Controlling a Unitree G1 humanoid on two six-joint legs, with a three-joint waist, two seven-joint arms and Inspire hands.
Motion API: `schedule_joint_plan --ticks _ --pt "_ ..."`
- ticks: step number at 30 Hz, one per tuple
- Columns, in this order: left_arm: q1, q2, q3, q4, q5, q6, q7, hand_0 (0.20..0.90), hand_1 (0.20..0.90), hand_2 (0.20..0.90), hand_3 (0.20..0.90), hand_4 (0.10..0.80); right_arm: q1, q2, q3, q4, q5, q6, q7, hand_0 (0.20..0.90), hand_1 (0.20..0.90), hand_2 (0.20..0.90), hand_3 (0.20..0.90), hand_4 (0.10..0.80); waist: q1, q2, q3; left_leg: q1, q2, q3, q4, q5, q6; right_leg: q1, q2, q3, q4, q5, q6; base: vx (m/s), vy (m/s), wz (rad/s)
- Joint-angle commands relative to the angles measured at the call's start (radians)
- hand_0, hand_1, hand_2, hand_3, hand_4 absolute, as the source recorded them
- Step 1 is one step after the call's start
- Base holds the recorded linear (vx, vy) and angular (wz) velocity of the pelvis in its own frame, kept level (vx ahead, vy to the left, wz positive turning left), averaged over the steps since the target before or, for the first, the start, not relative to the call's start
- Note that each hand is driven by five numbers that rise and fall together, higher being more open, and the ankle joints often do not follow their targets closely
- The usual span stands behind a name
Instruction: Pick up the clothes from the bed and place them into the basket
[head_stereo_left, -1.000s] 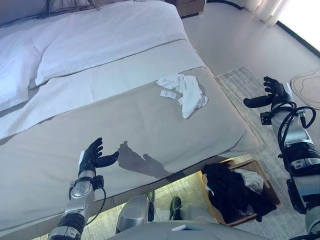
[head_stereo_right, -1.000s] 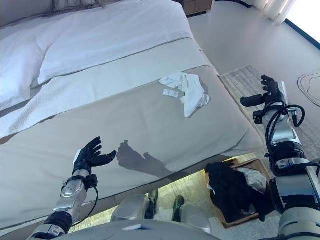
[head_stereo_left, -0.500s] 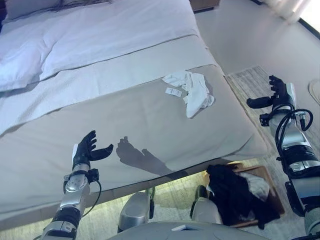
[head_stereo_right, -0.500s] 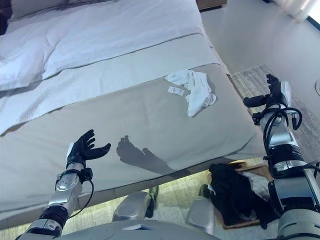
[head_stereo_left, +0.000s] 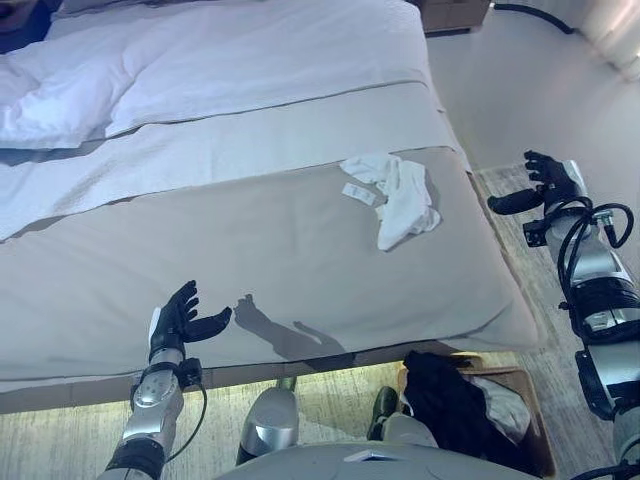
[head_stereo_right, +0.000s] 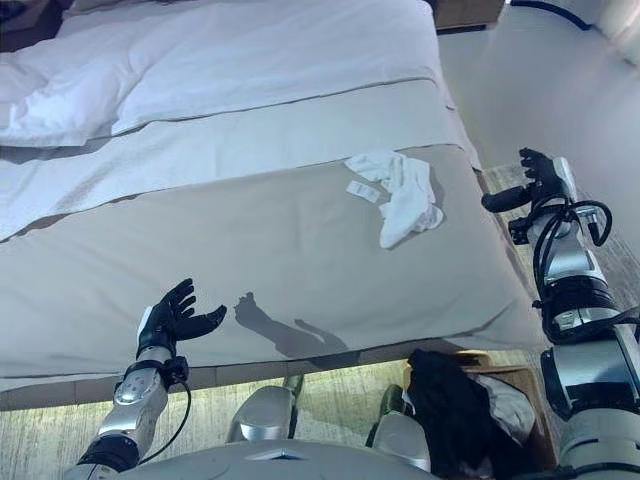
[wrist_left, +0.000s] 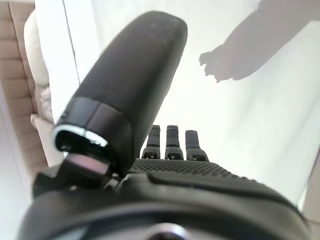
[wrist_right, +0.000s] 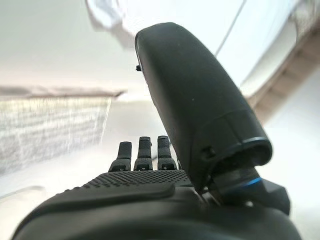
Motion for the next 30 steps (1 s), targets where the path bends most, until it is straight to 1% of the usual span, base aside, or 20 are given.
schedule_joint_plan --ticks 1,6,8,10,11,14,15,19,22,25,30 --pt "0.01 0.106 -0.005 -0.084 0.051 -0.12 -0.021 0.9 0.9 0.9 0.9 0.8 -0.197 -0.075 0.094 0.034 -0.094 -0.025 -0.022 0.9 0.9 0.9 0.9 0.8 0.047 -0.027 -0.095 -0.069 -0.015 0.012 0.095 -0.071 -0.001 -0.041 -0.015 -0.037 0.153 -0.117 -0.055 -0.027 0.019 0.13" --pt "-0.035 0.137 -0.058 -0.106 0.049 -0.159 -0.037 0.9 0.9 0.9 0.9 0.8 -0.345 -0.124 0.171 0.093 -0.183 -0.025 -0.055 0.9 0.9 0.9 0.9 0.8 0.074 0.009 -0.003 -0.187 -0.038 -0.013 0.192 -0.083 -0.001 -0.142 -0.034 -0.057 0.261 -0.152 -0.079 -0.156 0.031 0.19" --pt "-0.043 0.144 -0.079 -0.126 0.035 -0.183 -0.032 0.9 0.9 0.9 0.9 0.8 -0.419 -0.145 0.229 0.105 -0.202 -0.009 -0.073 0.9 0.9 0.9 0.9 0.8 0.083 0.03 0.054 -0.255 -0.048 -0.013 0.257 -0.095 0.004 -0.221 -0.045 -0.055 0.352 -0.175 -0.093 -0.22 0.044 0.18" --pt "-0.041 0.147 -0.096 -0.145 0.024 -0.205 -0.019 0.9 0.9 0.9 0.9 0.8 -0.466 -0.155 0.264 0.116 -0.212 -0.003 -0.095 0.9 0.9 0.9 0.9 0.8 0.09 0.046 0.096 -0.323 -0.062 -0.005 0.318 -0.106 0.015 -0.296 -0.063 -0.054 0.436 -0.189 -0.103 -0.141 0.038 0.21" --pt "-0.041 0.147 -0.098 -0.148 0.021 -0.204 -0.017 0.9 0.9 0.9 0.9 0.8 -0.47 -0.155 0.267 0.117 -0.215 0.0 -0.095 0.9 0.9 0.9 0.9 0.8 0.091 0.048 0.1 -0.33 -0.064 -0.004 0.325 -0.108 0.017 -0.304 -0.065 -0.054 0.444 -0.191 -0.104 -0.121 0.036 0.16" --pt "-0.027 0.141 -0.106 -0.182 0.017 -0.226 -0.002 0.9 0.9 0.9 0.9 0.8 -0.529 -0.168 0.314 0.123 -0.243 0.029 -0.11 0.9 0.9 0.9 0.9 0.8 0.099 0.067 0.153 -0.426 -0.086 0.019 0.424 -0.13 0.035 -0.406 -0.093 -0.06 0.571 -0.215 -0.121 -0.086 0.042 0.17" --pt "-0.022 0.139 -0.107 -0.189 0.015 -0.227 0.004 0.9 0.9 0.9 0.9 0.8 -0.538 -0.168 0.321 0.129 -0.249 0.034 -0.109 0.9 0.9 0.9 0.9 0.8 0.101 0.068 0.164 -0.436 -0.09 0.023 0.463 -0.17 0.035 -0.422 -0.099 -0.051 0.62 -0.253 -0.116 0.003 0.035 0.13" --pt "-0.013 0.138 -0.109 -0.213 -0.006 -0.235 0.023 0.9 0.9 0.9 0.9 0.8 -0.577 -0.172 0.336 0.164 -0.26 0.051 -0.108 0.9 0.9 0.9 0.9 0.8 0.108 0.085 0.209 -0.515 -0.109 0.039 0.555 -0.198 0.053 -0.51 -0.122 -0.047 0.735 -0.285 -0.127 -0.051 0.035 0.02" --pt "-0.016 0.14 -0.111 -0.224 -0.015 -0.234 0.028 0.9 0.9 0.9 0.9 0.8 -0.592 -0.174 0.341 0.177 -0.261 0.063 -0.116 0.9 0.9 0.9 0.9 0.8 0.109 0.091 0.222 -0.549 -0.116 0.04 0.589 -0.206 0.056 -0.545 -0.127 -0.042 0.773 -0.297 -0.13 -0.041 0.001 0.09" --pt "-0.01 0.147 -0.116 -0.259 -0.039 -0.261 0.024 0.9 0.9 0.9 0.9 0.8 -0.613 -0.186 0.353 0.202 -0.261 0.079 -0.129 0.9 0.9 0.9 0.9 0.8 0.11 0.105 0.222 -0.63 -0.121 0.044 0.65 -0.221 0.065 -0.627 -0.127 -0.033 0.833 -0.313 -0.141 -0.042 -0.034 0.01" --pt "-0.002 0.156 -0.12 -0.308 -0.049 -0.271 0.037 0.9 0.9 0.9 0.9 0.8 -0.645 -0.197 0.368 0.239 -0.256 0.093 -0.135 0.9 0.9 0.9 0.9 0.8 0.112 0.119 0.222 -0.696 -0.122 0.048 0.7 -0.234 0.072 -0.696 -0.127 -0.021 0.879 -0.325 -0.149 -0.008 -0.013 0.01"
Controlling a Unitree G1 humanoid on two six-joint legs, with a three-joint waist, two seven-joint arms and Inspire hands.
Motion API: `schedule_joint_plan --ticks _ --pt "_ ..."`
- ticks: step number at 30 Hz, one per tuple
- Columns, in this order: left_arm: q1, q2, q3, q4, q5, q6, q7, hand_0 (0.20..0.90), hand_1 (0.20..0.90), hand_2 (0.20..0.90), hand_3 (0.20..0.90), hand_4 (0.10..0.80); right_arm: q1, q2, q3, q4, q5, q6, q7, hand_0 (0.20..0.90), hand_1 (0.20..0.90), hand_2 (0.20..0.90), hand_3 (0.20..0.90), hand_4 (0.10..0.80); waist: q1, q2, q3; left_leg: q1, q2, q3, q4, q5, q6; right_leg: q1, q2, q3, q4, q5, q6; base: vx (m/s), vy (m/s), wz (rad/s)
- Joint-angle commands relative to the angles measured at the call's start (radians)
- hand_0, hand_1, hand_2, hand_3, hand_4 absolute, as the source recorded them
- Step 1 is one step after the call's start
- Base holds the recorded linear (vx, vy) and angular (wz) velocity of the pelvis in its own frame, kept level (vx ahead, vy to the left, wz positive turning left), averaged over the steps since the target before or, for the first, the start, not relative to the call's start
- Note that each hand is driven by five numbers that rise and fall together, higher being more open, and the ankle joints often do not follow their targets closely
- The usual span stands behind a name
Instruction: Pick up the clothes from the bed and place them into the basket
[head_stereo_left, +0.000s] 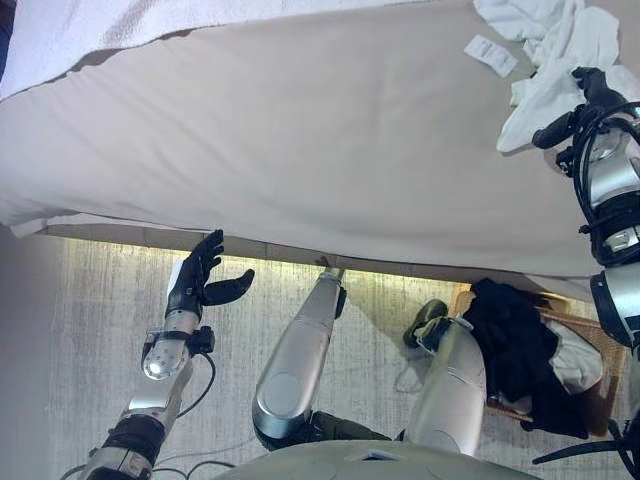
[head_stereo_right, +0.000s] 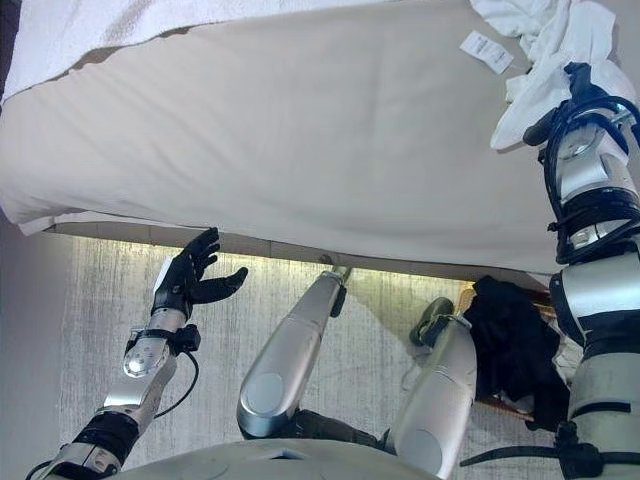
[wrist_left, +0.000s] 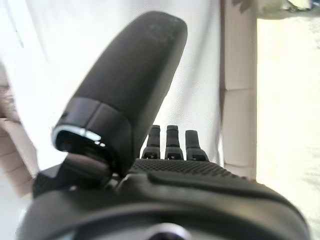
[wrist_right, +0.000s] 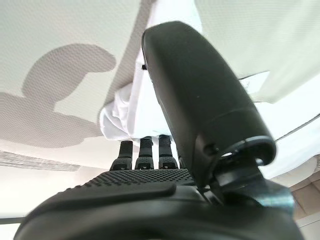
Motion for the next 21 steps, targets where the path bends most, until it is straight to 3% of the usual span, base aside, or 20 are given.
schedule_joint_plan --ticks 1,15,16,17,18,21 --pt "0.05 0.08 0.042 -0.108 -0.048 -0.111 0.044 0.9 0.9 0.9 0.9 0.8 -0.16 -0.122 0.107 0.0 -0.041 -0.004 -0.071 0.9 0.9 0.9 0.9 0.8 0.001 0.032 -0.04 -0.034 -0.006 0.084 0.089 -0.113 0.033 0.001 0.061 -0.073 0.093 -0.078 -0.088 -0.032 -0.05 0.01" --pt "0.098 0.106 0.066 -0.192 -0.087 -0.132 0.031 0.9 0.9 0.9 0.9 0.8 -0.265 -0.185 0.141 0.045 0.064 -0.016 -0.109 0.9 0.9 0.9 0.9 0.8 0.014 0.056 -0.04 -0.236 0.001 0.075 0.201 -0.106 0.053 -0.212 0.081 -0.047 0.225 -0.106 -0.109 -0.008 -0.067 0.05" --pt "0.099 0.106 0.068 -0.19 -0.087 -0.135 0.026 0.9 0.9 0.9 0.9 0.8 -0.262 -0.186 0.14 0.042 0.062 -0.025 -0.102 0.754 0.754 0.754 0.73 0.63 0.014 0.054 -0.04 -0.244 0.001 0.074 0.206 -0.106 0.052 -0.219 0.082 -0.046 0.229 -0.106 -0.109 0.015 -0.055 0.05" --pt "0.099 0.107 0.068 -0.189 -0.086 -0.137 0.024 0.9 0.9 0.9 0.9 0.8 -0.26 -0.187 0.142 0.037 0.061 -0.033 -0.097 0.505 0.505 0.505 0.439 0.339 0.014 0.052 -0.04 -0.251 0.002 0.072 0.209 -0.104 0.052 -0.224 0.085 -0.046 0.231 -0.105 -0.11 0.013 -0.063 0.07" --pt "0.1 0.111 0.07 -0.189 -0.089 -0.14 0.022 0.9 0.9 0.9 0.9 0.8 -0.258 -0.191 0.147 0.026 0.069 -0.041 -0.096 0.3 0.3 0.3 0.2 0.1 0.014 0.047 -0.04 -0.254 0.003 0.068 0.21 -0.103 0.052 -0.226 0.089 -0.047 0.231 -0.104 -0.111 0.01 -0.054 0.06" --pt "0.101 0.119 0.076 -0.186 -0.091 -0.15 0.022 0.9 0.9 0.9 0.9 0.8 -0.246 -0.192 0.141 0.006 0.098 -0.056 -0.094 0.3 0.3 0.3 0.2 0.1 0.014 0.036 -0.04 -0.249 0.006 0.064 0.204 -0.101 0.053 -0.218 0.097 -0.053 0.224 -0.103 -0.112 0.007 -0.048 0.02"
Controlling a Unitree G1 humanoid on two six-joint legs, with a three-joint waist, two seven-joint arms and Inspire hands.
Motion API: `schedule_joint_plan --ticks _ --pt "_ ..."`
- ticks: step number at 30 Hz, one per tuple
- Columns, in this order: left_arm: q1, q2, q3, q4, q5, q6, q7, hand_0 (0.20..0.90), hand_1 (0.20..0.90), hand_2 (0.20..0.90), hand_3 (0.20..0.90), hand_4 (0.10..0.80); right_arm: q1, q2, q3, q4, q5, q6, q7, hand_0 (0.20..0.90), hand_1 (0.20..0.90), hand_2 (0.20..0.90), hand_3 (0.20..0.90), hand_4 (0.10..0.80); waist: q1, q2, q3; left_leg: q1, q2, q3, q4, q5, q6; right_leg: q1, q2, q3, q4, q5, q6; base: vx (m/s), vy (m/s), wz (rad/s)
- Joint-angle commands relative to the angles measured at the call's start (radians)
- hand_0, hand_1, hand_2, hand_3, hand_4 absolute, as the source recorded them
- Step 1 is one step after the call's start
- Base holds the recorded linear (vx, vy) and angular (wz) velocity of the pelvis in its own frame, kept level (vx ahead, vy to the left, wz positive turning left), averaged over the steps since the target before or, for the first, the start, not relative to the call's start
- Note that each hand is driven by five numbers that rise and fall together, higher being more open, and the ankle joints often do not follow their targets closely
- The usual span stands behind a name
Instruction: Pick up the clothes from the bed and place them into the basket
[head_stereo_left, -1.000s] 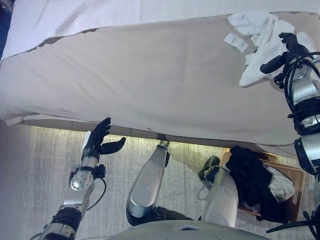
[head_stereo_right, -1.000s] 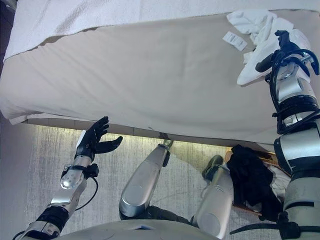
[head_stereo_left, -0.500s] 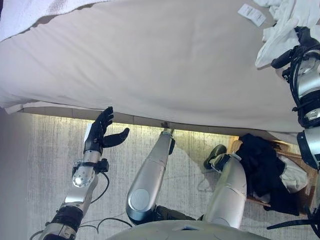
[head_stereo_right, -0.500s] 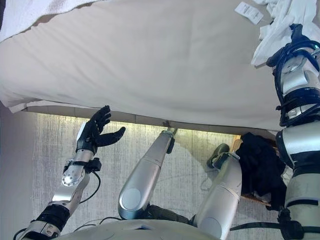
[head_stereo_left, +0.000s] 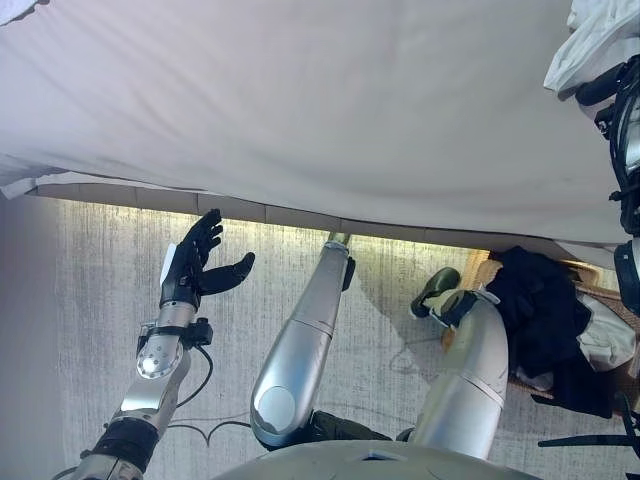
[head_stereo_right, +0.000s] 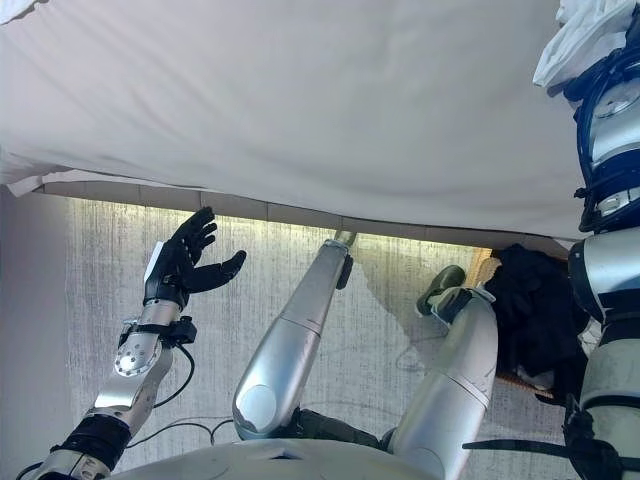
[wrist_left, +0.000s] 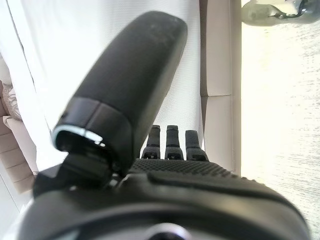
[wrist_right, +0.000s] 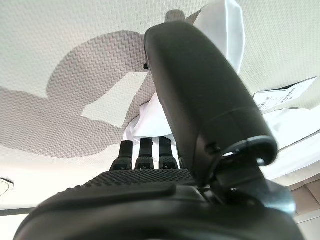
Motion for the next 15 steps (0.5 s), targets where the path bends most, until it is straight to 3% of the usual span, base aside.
schedule_joint_plan --ticks 1,15 --pt "0.059 0.08 0.077 -0.074 -0.034 -0.117 0.012 0.9 0.9 0.9 0.9 0.8 -0.084 -0.13 0.077 -0.065 0.045 -0.056 -0.04 0.3 0.3 0.3 0.2 0.1 0.011 0.031 -0.041 0.025 0.006 0.101 0.053 -0.09 0.065 0.053 0.1 -0.06 0.048 -0.073 -0.074 0.008 -0.047 -0.04" --pt "0.049 0.095 0.081 -0.025 -0.048 -0.128 -0.059 0.9 0.9 0.9 0.9 0.8 -0.029 -0.138 -0.011 -0.043 0.184 -0.129 0.035 0.3 0.3 0.3 0.2 0.1 0.008 -0.013 -0.041 0.261 0.01 0.098 -0.059 -0.085 0.039 0.311 0.101 -0.1 -0.078 -0.058 -0.068 0.012 0.014 -0.03"
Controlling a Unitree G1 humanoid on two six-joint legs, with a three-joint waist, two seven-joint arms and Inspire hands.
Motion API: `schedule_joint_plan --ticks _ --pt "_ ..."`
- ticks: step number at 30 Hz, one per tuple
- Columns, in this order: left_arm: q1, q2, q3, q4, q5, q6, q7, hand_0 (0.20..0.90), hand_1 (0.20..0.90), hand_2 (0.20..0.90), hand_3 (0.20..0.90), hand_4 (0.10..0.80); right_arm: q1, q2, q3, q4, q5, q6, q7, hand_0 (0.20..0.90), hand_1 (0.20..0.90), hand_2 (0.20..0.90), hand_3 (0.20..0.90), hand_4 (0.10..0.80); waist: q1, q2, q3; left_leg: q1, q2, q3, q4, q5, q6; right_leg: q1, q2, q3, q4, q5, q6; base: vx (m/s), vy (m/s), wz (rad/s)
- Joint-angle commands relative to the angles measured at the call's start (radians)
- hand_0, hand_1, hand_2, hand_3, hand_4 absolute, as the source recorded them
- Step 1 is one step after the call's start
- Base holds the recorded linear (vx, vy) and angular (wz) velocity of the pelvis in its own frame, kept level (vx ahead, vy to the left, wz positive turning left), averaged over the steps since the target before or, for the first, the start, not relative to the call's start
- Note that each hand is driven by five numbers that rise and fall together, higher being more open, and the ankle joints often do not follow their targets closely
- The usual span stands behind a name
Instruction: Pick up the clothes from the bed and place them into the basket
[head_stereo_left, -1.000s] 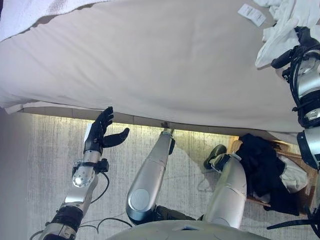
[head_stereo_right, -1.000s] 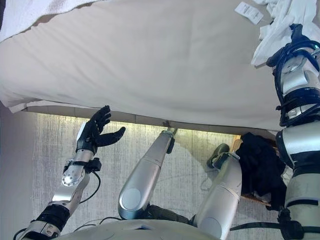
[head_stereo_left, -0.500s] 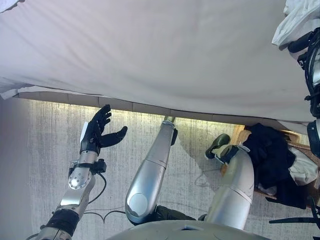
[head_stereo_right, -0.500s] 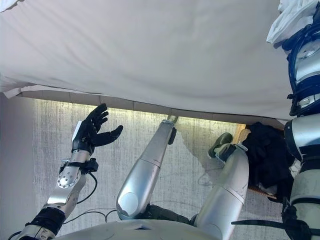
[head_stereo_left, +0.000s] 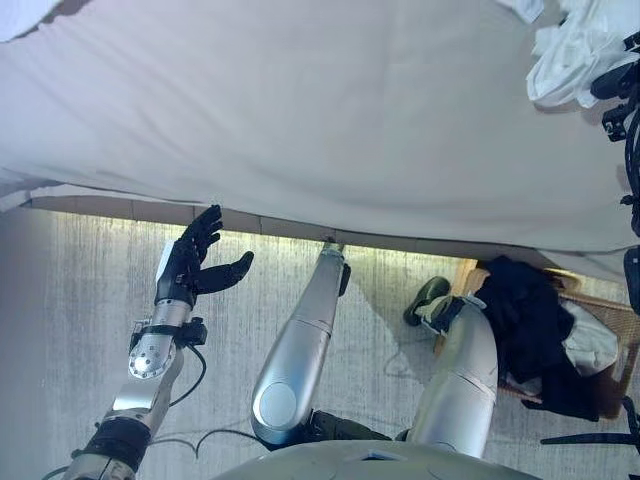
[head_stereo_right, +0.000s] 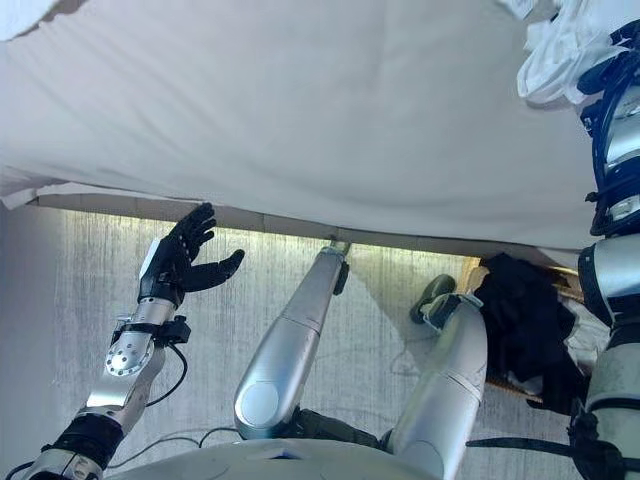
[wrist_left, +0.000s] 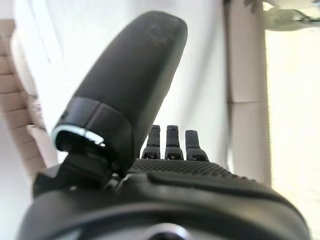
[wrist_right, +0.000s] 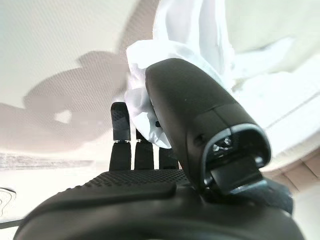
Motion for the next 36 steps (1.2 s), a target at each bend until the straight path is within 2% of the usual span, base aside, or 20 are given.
schedule_joint_plan --ticks 1,5,9,11,12,16,19,20,21,23,25,26,28,31,33,34,35,36 --pt "0.046 0.059 0.08 -0.024 -0.046 -0.102 -0.009 0.9 0.9 0.9 0.9 0.8 -0.05 -0.116 -0.017 -0.034 0.046 -0.093 -0.006 0.3 0.3 0.3 0.2 0.1 0.017 -0.012 -0.043 0.125 -0.005 0.094 -0.029 -0.082 0.031 0.158 0.073 -0.091 -0.003 -0.057 -0.066 0.043 0.092 -0.08" --pt "0.035 0.054 0.078 -0.008 -0.041 -0.093 -0.02 0.9 0.9 0.9 0.9 0.8 -0.034 -0.124 -0.043 -0.018 0.031 -0.107 0.012 0.3 0.3 0.3 0.2 0.1 0.015 -0.026 -0.048 0.223 0.001 0.095 -0.083 -0.073 0.023 0.264 0.067 -0.096 -0.075 -0.041 -0.059 0.05 0.099 -0.09" --pt "0.034 0.046 0.071 0.018 -0.03 -0.084 -0.012 0.9 0.9 0.9 0.9 0.8 -0.014 -0.141 -0.05 -0.027 0.047 -0.131 0.047 0.3 0.3 0.3 0.2 0.1 0.009 -0.053 -0.104 0.324 0.017 0.097 -0.157 -0.062 0.013 0.383 0.071 -0.102 -0.192 -0.014 -0.048 0.085 0.116 -0.08" --pt "0.034 0.044 0.071 0.031 -0.009 -0.061 -0.006 0.9 0.9 0.9 0.9 0.8 -0.001 -0.149 -0.058 -0.041 0.083 -0.153 0.074 0.3 0.3 0.3 0.2 0.1 0.002 -0.074 -0.14 0.387 0.026 0.103 -0.202 -0.069 0.011 0.454 0.075 -0.099 -0.274 0.009 -0.035 0.074 0.128 -0.12" --pt "0.031 0.043 0.069 0.036 0.002 -0.049 -0.001 0.9 0.9 0.9 0.9 0.8 0.003 -0.153 -0.061 -0.048 0.098 -0.164 0.079 0.3 0.3 0.3 0.2 0.1 -0.002 -0.08 -0.152 0.397 0.029 0.109 -0.232 -0.037 0.015 0.471 0.075 -0.109 -0.317 0.045 -0.039 0.02 0.128 -0.15" --pt "0.02 0.04 0.056 0.086 0.042 0.005 0.021 0.9 0.9 0.9 0.9 0.8 0.023 -0.171 -0.08 -0.092 0.16 -0.214 0.113 0.3 0.3 0.3 0.2 0.1 -0.031 -0.116 -0.214 0.495 0.038 0.126 -0.299 -0.049 0.015 0.585 0.089 -0.086 -0.46 0.091 -0.005 0.077 0.127 -0.22" --pt "0.018 0.034 0.059 0.109 0.078 0.028 0.026 0.9 0.9 0.9 0.9 0.8 0.063 -0.188 -0.1 -0.15 0.17 -0.217 0.131 0.3 0.3 0.3 0.2 0.1 -0.061 -0.138 -0.272 0.576 0.031 0.142 -0.351 -0.068 0.022 0.66 0.082 -0.061 -0.557 0.125 0.024 0.193 0.163 -0.19" --pt "0.017 0.035 0.063 0.109 0.099 0.045 0.02 0.9 0.9 0.9 0.9 0.8 0.101 -0.205 -0.124 -0.193 0.182 -0.217 0.138 0.3 0.3 0.3 0.2 0.1 -0.08 -0.147 -0.305 0.622 0.024 0.146 -0.394 -0.073 0.029 0.698 0.078 -0.041 -0.621 0.155 0.048 0.17 0.143 -0.15" --pt "0.017 0.036 0.063 0.109 0.103 0.045 0.018 0.9 0.9 0.9 0.9 0.8 0.108 -0.207 -0.129 -0.199 0.183 -0.22 0.135 0.3 0.3 0.3 0.2 0.1 -0.082 -0.15 -0.309 0.624 0.022 0.146 -0.403 -0.066 0.03 0.699 0.076 -0.04 -0.63 0.163 0.051 0.148 0.141 -0.16" --pt "0.012 0.043 0.074 0.116 0.122 0.056 0.019 0.9 0.9 0.9 0.9 0.8 0.168 -0.213 -0.167 -0.274 0.181 -0.208 0.124 0.3 0.3 0.3 0.2 0.1 -0.107 -0.151 -0.347 0.665 0.018 0.162 -0.474 -0.044 0.034 0.711 0.065 -0.023 -0.702 0.23 0.08 0.02 0.104 -0.14" --pt "0.001 0.064 0.091 0.109 0.106 0.068 0.034 0.9 0.9 0.9 0.9 0.8 0.211 -0.214 -0.192 -0.344 0.192 -0.189 0.093 0.3 0.3 0.3 0.2 0.1 -0.121 -0.15 -0.369 0.689 0.011 0.177 -0.532 -0.025 0.041 0.701 0.064 -0.013 -0.718 0.29 0.099 -0.089 0.134 -0.19" --pt "-0.006 0.067 0.1 0.109 0.094 0.077 0.058 0.9 0.9 0.9 0.9 0.8 0.22 -0.211 -0.208 -0.364 0.197 -0.187 0.09 0.3 0.3 0.3 0.2 0.1 -0.126 -0.143 -0.375 0.705 0.018 0.197 -0.561 -0.016 0.047 0.69 0.081 -0.029 -0.674 0.279 0.096 -0.166 0.194 -0.35" --pt "-0.015 0.066 0.129 0.125 0.06 0.085 0.088 0.9 0.9 0.9 0.9 0.8 0.214 -0.225 -0.213 -0.373 0.232 -0.192 0.091 0.3 0.3 0.3 0.2 0.1 -0.12 -0.131 -0.392 0.718 0.022 0.224 -0.593 -0.001 0.062 0.672 0.151 -0.068 -0.505 0.21 0.079 -0.214 0.215 -0.42" --pt "-0.01 0.059 0.167 0.147 0.044 0.07 0.077 0.9 0.9 0.9 0.9 0.8 0.186 -0.259 -0.211 -0.37 0.262 -0.191 0.099 0.3 0.3 0.3 0.2 0.1 -0.103 -0.136 -0.416 0.707 0.013 0.244 -0.607 0.018 0.068 0.705 0.207 -0.108 -0.377 0.188 0.066 -0.243 0.15 -0.54" --pt "-0.003 0.048 0.202 0.171 0.034 0.054 0.05 0.9 0.9 0.9 0.9 0.8 0.137 -0.289 -0.184 -0.344 0.282 -0.206 0.112 0.3 0.3 0.3 0.2 0.1 -0.073 -0.172 -0.437 0.669 -0.017 0.255 -0.594 0.024 0.068 0.801 0.242 -0.097 -0.438 0.183 0.073 -0.294 0.023 -0.81" --pt "-0.011 0.047 0.207 0.177 0.029 0.058 0.034 0.9 0.9 0.9 0.9 0.8 0.124 -0.297 -0.175 -0.341 0.288 -0.201 0.111 0.3 0.3 0.3 0.2 0.1 -0.068 -0.19 -0.444 0.646 -0.032 0.249 -0.58 0.026 0.064 0.836 0.256 -0.082 -0.503 0.18 0.07 -0.152 -0.041 -0.52" --pt "-0.012 0.047 0.207 0.178 0.029 0.058 0.032 0.9 0.9 0.9 0.9 0.8 0.122 -0.298 -0.174 -0.341 0.289 -0.2 0.11 0.3 0.3 0.3 0.2 0.1 -0.068 -0.189 -0.447 0.642 -0.03 0.248 -0.581 0.031 0.063 0.837 0.26 -0.082 -0.514 0.186 0.068 -0.192 -0.111 -0.61" --pt "-0.029 0.041 0.203 0.19 0.039 0.059 0.015 0.9 0.9 0.9 0.9 0.8 0.112 -0.311 -0.166 -0.338 0.301 -0.198 0.105 0.3 0.3 0.3 0.2 0.1 -0.07 -0.209 -0.451 0.622 -0.044 0.23 -0.566 0.041 0.046 0.859 0.268 -0.068 -0.626 0.171 0.052 -0.125 -0.079 -0.33"
